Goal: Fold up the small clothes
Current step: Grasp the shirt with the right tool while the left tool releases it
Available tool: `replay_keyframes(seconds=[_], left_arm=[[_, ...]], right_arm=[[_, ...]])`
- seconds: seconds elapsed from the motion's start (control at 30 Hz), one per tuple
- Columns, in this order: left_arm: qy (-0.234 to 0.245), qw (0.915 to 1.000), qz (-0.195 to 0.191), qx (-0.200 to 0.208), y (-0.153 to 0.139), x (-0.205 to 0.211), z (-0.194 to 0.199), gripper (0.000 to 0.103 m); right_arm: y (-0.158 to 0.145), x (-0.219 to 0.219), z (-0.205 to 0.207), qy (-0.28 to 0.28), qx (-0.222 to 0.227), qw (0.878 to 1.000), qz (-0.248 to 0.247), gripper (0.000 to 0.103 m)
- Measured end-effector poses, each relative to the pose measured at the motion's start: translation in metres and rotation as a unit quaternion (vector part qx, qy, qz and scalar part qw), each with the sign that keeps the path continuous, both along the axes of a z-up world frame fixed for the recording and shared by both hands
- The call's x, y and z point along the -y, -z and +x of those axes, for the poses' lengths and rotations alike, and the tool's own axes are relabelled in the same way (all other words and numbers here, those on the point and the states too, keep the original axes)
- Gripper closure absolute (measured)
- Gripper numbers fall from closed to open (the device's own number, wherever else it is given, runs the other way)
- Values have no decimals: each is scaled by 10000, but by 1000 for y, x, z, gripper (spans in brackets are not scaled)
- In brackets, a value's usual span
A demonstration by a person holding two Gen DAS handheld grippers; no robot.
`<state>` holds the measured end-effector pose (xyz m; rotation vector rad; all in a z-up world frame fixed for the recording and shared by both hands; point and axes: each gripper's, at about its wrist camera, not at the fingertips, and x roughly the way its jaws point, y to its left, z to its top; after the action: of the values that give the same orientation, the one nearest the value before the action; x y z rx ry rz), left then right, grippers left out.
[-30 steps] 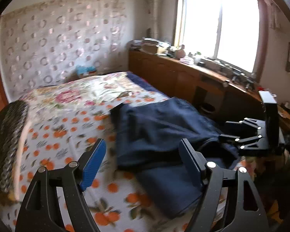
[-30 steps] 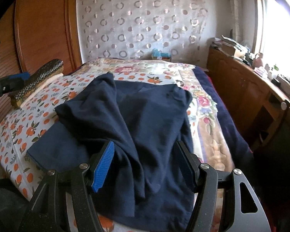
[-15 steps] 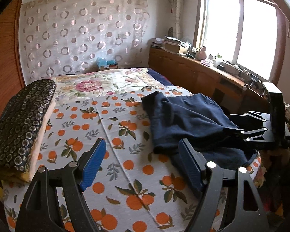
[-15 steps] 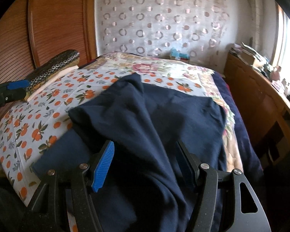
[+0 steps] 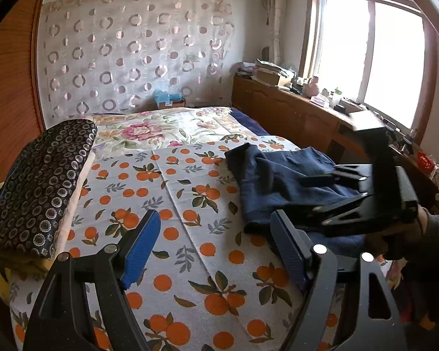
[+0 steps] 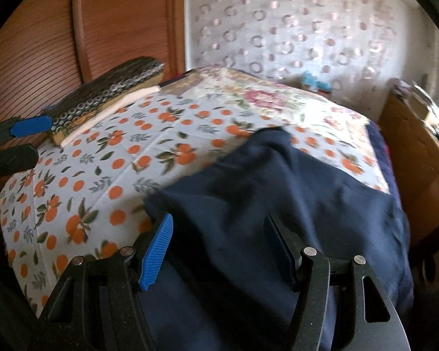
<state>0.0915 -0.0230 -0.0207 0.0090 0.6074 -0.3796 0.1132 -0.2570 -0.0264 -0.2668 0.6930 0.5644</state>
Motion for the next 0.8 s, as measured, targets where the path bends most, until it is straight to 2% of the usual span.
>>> replay_keyframes(seconds=[0.17, 0.3, 0.43, 0.5, 0.63, 0.67, 0.7, 0.73, 0.77, 0.8], left_arm=[[-25, 10000, -20, -10, 1, -4, -2, 25], [-20, 10000, -48, -54, 4, -3, -1, 25], [8, 9999, -50, -96, 8, -2, -1, 25], [14, 9999, -57, -98, 9, -2, -2, 25], [7, 9999, -61, -102, 10, -1, -3, 25], [13, 9999, -62, -101, 9, -1, -3, 25], [18, 9999, -63, -98, 10, -1, -3, 25], [16, 9999, -60, -98, 10, -1, -3, 25], [20, 9999, -60, -104, 10, -1, -3, 25], [29, 9999, -60, -107, 10, -1, -3, 25]], right_arm=[[7, -18, 15, -408, -271, 9985, -230, 37], [10, -23, 24, -533, -432, 9971, -335, 37], [16, -28, 31, -586, -474, 9954, -586, 37], [20, -35, 29, -618, -345, 9944, -789, 37], [20, -34, 28, -592, -330, 9950, -739, 38], [20, -32, 27, -572, -292, 9953, -725, 42], [21, -39, 27, -536, -243, 9955, -741, 54], [20, -39, 27, -472, -185, 9957, -776, 76], [20, -42, 27, -421, -162, 9959, -778, 85], [16, -39, 28, -424, -210, 9967, -665, 89]])
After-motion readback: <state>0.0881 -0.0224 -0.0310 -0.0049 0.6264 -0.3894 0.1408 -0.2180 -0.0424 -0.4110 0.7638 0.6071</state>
